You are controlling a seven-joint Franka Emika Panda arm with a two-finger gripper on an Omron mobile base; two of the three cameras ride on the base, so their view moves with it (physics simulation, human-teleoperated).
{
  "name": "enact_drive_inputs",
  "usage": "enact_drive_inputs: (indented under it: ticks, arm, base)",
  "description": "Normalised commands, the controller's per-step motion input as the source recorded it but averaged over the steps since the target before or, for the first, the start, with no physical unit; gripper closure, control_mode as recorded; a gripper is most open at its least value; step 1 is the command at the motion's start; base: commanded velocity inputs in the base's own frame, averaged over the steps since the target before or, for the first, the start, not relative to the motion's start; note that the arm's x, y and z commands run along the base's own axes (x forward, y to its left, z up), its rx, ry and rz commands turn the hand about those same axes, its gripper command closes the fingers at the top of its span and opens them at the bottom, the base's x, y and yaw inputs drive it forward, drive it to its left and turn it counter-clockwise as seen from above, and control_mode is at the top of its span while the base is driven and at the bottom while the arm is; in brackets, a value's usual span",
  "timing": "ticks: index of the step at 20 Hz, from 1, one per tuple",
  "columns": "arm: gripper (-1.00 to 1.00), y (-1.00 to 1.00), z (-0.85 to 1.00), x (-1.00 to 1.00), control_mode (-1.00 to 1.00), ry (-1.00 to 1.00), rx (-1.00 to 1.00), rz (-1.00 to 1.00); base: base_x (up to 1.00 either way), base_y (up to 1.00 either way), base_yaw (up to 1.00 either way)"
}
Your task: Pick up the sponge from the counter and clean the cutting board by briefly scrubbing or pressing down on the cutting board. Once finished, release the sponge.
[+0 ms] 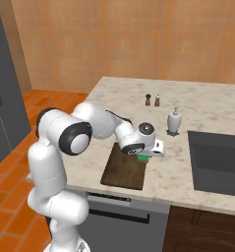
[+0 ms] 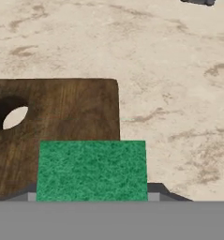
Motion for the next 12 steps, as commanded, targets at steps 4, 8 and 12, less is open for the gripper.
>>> enact_drive_inputs:
  ticks: [4, 8, 12]
  arm:
    - [1.0, -0.15, -0.15, -0.77, -1.0, 0.0, 0.05, -0.08]
    - [1.0, -0.18, -0.16, -0.87, -1.0, 0.0, 0.07, -0.13]
    - [1.0, -0.1, -0.12, -0.83, -1.0, 0.0, 0.04, -0.12]
  base:
    - [0.0, 0.0, 0.0]
    - [0.0, 0.0, 0.0]
    - [0.0, 0.0, 0.0]
